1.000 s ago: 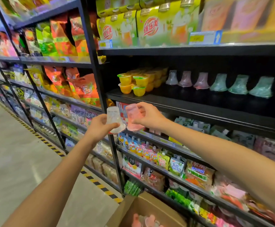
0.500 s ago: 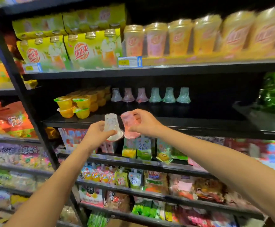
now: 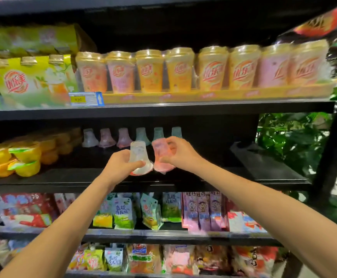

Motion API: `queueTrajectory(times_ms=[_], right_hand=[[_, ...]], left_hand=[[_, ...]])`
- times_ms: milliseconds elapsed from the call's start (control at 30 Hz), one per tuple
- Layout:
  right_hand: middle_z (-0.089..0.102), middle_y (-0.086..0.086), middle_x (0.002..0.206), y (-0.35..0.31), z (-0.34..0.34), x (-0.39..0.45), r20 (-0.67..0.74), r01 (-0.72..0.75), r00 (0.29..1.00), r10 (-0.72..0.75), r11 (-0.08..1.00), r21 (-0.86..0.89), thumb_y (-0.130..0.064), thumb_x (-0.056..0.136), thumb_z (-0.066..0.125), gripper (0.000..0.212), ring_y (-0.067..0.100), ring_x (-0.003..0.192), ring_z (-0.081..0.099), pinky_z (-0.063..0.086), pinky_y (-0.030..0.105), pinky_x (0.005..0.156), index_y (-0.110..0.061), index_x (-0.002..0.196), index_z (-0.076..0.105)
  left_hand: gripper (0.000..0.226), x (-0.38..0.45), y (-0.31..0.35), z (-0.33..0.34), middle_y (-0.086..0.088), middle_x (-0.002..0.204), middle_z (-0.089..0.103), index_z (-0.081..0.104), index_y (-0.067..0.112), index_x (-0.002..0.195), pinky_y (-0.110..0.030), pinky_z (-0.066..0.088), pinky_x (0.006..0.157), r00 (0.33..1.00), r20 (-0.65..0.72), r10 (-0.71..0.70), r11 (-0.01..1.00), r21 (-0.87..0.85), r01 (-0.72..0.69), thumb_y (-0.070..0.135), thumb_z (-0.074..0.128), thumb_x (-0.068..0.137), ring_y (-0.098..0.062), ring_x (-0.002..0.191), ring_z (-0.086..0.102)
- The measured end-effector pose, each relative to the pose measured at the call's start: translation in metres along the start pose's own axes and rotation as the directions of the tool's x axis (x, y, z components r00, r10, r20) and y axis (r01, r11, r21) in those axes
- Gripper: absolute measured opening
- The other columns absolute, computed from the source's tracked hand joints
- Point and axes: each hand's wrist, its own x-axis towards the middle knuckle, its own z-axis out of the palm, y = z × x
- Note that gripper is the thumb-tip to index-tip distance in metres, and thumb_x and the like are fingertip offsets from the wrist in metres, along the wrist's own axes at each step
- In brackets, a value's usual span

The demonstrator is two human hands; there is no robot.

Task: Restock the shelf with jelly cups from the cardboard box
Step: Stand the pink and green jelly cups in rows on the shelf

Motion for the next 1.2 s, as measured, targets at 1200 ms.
queueTrajectory(times_ms=[1200], right_hand=[[0.068,0.01,0.11,0.208,-0.111,0.049,-0.171,-0.437,0.89,0.423,0.898,-0.056,-0.022,0.087,0.071,0.031,0.024,0.099,0.066,0.051,0.029,0.086,-0.01,0.113,0.061]], left_hand=[[0.026,0.112,0.024,0.197,-0.003,0.098,0.072,0.068,0.008,0.106,-0.008,0.048,0.059,0.979,0.204,-0.018,0.99,-0.132,0.046,0.007,0.075,0.081,-0.01,0.083,0.07]])
